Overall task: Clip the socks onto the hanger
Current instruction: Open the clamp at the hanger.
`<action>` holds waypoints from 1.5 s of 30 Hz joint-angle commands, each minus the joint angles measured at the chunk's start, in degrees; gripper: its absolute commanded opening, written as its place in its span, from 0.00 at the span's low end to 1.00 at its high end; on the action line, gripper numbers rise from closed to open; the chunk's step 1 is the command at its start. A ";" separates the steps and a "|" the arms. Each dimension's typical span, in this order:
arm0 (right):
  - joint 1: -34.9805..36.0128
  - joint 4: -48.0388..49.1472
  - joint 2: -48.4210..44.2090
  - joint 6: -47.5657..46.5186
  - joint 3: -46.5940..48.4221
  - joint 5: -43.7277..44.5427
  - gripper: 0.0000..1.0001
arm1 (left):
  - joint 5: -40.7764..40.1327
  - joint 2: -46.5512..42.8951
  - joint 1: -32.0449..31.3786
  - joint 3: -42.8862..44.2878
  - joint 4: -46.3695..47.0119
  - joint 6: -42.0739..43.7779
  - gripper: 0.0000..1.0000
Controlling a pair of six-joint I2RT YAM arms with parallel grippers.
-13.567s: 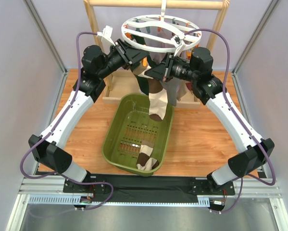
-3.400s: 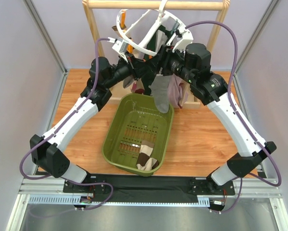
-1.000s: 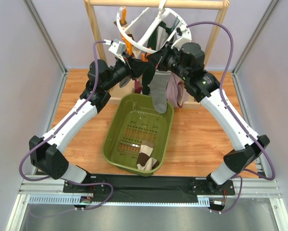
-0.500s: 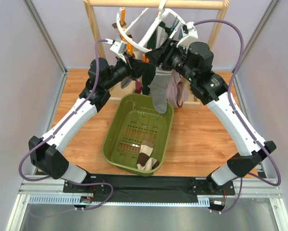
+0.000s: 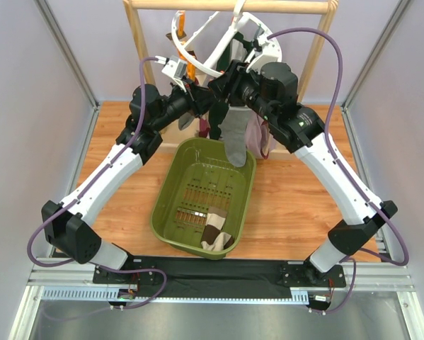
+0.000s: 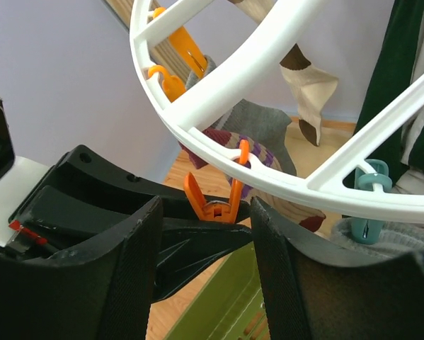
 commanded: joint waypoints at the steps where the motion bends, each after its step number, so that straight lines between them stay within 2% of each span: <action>1: 0.57 1.52 0.47 -2.00 0.97 2.98 0.54 | -0.38 -0.84 -0.47 2.41 0.51 1.03 0.00; 4: 0.57 2.05 1.53 -2.26 1.49 3.51 0.53 | -0.64 -0.84 -0.56 2.41 0.51 0.85 0.00; 14: 2.15 8.64 1.71 -4.10 -2.10 8.43 0.41 | -0.47 -0.75 -0.83 2.06 0.95 0.15 0.00; 21: 2.24 8.82 2.50 -4.28 -1.67 9.75 0.39 | -0.55 -1.02 -0.83 2.14 0.77 0.24 0.00; 22: 2.24 8.82 2.67 -4.46 -1.58 9.75 0.33 | -0.55 -1.02 -0.83 2.14 0.86 0.24 0.00; 23: 2.15 8.74 2.76 -4.63 -1.50 9.66 0.12 | -0.47 -0.93 -0.83 2.14 0.86 0.15 0.00; 24: 2.24 8.56 2.76 -4.89 -1.58 9.75 0.01 | -0.38 -0.93 -0.83 2.23 0.68 0.06 0.00; 25: 2.24 8.47 2.76 -4.98 -1.50 10.10 0.00 | -0.81 -1.10 -0.83 2.23 0.25 -0.11 0.02; 26: 2.24 7.26 3.11 -4.98 -1.15 10.19 0.00 | -1.34 -1.71 -0.83 2.14 -0.80 -0.20 0.28; 28: 2.15 5.84 3.72 -5.51 0.17 10.28 0.00 | -2.66 -2.94 -0.83 1.79 -3.26 0.06 0.58; 29: 1.98 5.49 3.81 -5.42 0.00 9.93 0.00 | -3.19 -4.95 -0.83 1.18 -4.06 0.23 0.90; 32: 1.36 5.22 3.73 -4.99 -0.44 9.31 0.00 | -7.48 -11.00 -0.47 0.30 -9.67 0.85 0.95; 34: 1.01 4.26 3.90 -4.55 0.00 8.87 0.00 | -12.06 -14.01 1.10 0.91 -18.94 -1.15 0.95; 39: -0.31 2.94 3.29 -5.42 -1.14 5.36 0.00 | -19.35 -23.95 3.83 1.44 -34.01 -2.75 0.93; 43: -0.31 3.72 2.06 -7.18 -5.53 3.77 0.00 | -15.76 -27.82 4.36 -2.33 -40.26 -4.77 0.91; 45: -0.66 5.21 0.92 -8.06 -8.86 2.55 0.00 | -13.93 -28.70 4.45 -5.67 -42.20 -6.18 0.86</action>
